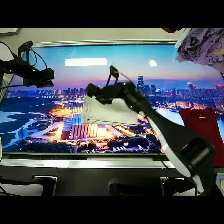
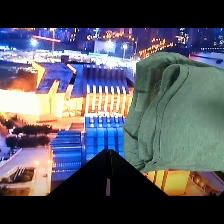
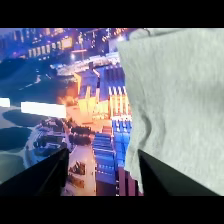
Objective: Fold the clothes and pants, and hang the long-sleeved shirts on hangers.
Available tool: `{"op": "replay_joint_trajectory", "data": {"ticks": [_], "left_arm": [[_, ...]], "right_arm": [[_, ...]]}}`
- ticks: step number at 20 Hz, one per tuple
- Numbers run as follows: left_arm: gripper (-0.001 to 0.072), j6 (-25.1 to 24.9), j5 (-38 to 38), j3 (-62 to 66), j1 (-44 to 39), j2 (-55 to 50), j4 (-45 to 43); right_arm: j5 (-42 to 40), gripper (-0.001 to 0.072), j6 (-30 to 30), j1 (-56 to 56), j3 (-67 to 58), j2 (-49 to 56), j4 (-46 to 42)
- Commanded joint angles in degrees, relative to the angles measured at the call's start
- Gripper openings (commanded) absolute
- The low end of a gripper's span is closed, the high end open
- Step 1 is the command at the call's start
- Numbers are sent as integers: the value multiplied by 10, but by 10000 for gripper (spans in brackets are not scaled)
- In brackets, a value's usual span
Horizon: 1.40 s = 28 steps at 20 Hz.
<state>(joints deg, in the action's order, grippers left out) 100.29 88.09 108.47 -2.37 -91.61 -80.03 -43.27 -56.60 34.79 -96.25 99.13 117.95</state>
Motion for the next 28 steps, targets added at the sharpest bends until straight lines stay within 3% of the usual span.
{"op": "replay_joint_trajectory", "data": {"ticks": [1, 6, 9, 12, 17, 20, 22, 25, 28], "left_arm": [[18, 0, 0, 0, 0, 0, 0], [18, 0, 1, 0, 2, 4, 0], [18, 0, 14, 0, 9, 5, 0], [19, 0, 26, 0, 13, 5, 0], [19, 2, 25, 0, 12, 5, 0], [19, 2, 25, 0, 12, 5, 0], [18, 2, 24, 0, 12, 4, 0], [18, 2, 23, 0, 12, 2, 0], [19, 2, 21, 0, 12, 2, 0]], "right_arm": [[-139, 543, -64, -60, -50, -23, 5], [-327, 550, -227, -272, -58, -87, 6], [-376, 549, -313, -396, -8, -86, 56], [-355, 537, -401, -463, 113, -83, 143], [-258, 509, -499, -454, 288, -69, 225], [-232, 504, -532, -427, 315, -33, 259], [-214, 463, -547, -408, 315, -13, 278], [-175, 457, -546, -381, 315, 6, 288], [-154, 347, -546, -353, 315, 15, 295]]}}
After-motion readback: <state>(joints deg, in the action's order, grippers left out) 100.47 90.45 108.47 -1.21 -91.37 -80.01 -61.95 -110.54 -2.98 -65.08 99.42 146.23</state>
